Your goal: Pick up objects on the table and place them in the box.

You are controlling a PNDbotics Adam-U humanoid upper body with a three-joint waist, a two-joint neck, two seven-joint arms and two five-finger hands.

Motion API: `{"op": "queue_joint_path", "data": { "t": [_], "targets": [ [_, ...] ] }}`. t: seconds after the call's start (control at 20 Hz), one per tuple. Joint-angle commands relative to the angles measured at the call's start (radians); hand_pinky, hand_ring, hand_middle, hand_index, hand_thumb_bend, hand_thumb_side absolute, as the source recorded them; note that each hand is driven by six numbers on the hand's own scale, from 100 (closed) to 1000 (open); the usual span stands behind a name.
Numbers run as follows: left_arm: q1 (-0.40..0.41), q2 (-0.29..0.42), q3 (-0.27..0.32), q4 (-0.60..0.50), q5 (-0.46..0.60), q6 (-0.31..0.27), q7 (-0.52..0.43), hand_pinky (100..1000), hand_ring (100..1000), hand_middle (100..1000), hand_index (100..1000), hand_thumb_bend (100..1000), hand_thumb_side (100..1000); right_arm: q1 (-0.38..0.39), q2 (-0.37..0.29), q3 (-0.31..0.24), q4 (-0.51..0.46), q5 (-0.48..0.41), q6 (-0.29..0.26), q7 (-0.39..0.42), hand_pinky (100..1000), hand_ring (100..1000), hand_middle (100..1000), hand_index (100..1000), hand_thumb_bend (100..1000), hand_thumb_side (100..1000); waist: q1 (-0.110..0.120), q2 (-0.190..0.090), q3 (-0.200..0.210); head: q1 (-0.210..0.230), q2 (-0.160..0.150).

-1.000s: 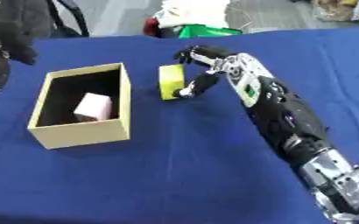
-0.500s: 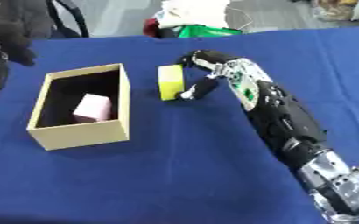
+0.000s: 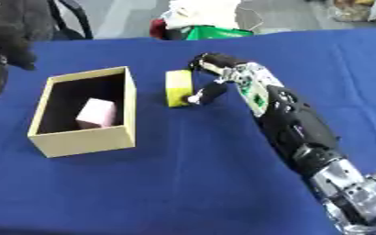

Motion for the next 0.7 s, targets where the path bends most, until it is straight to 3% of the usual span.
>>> {"op": "queue_joint_path", "data": {
  "t": [0.05,0.35,0.7],
  "targets": [
    [-0.009,0.015,0.009,-0.010,-0.002,0.000,-0.001,644,670,665,839,329,637,-0.017,-0.002,-0.001,-0.023,0.003,-0.002,-0.025,872,831,762,677,358,411,0.002,-0.013,0.002,0.000,-0.007],
    [-0.009,0.016,0.011,-0.009,-0.002,0.000,0.001,644,670,665,837,329,636,-0.015,-0.002,0.005,-0.047,-0.001,-0.003,-0.076,863,813,734,598,280,368,0.000,-0.012,0.000,0.002,-0.007],
    [-0.009,0.018,0.010,-0.011,-0.002,0.000,0.002,643,670,664,836,329,635,-0.024,-0.007,0.031,-0.146,-0.051,-0.005,-0.099,864,812,728,583,253,361,-0.005,-0.018,0.000,0.001,-0.004]
  ]
}}
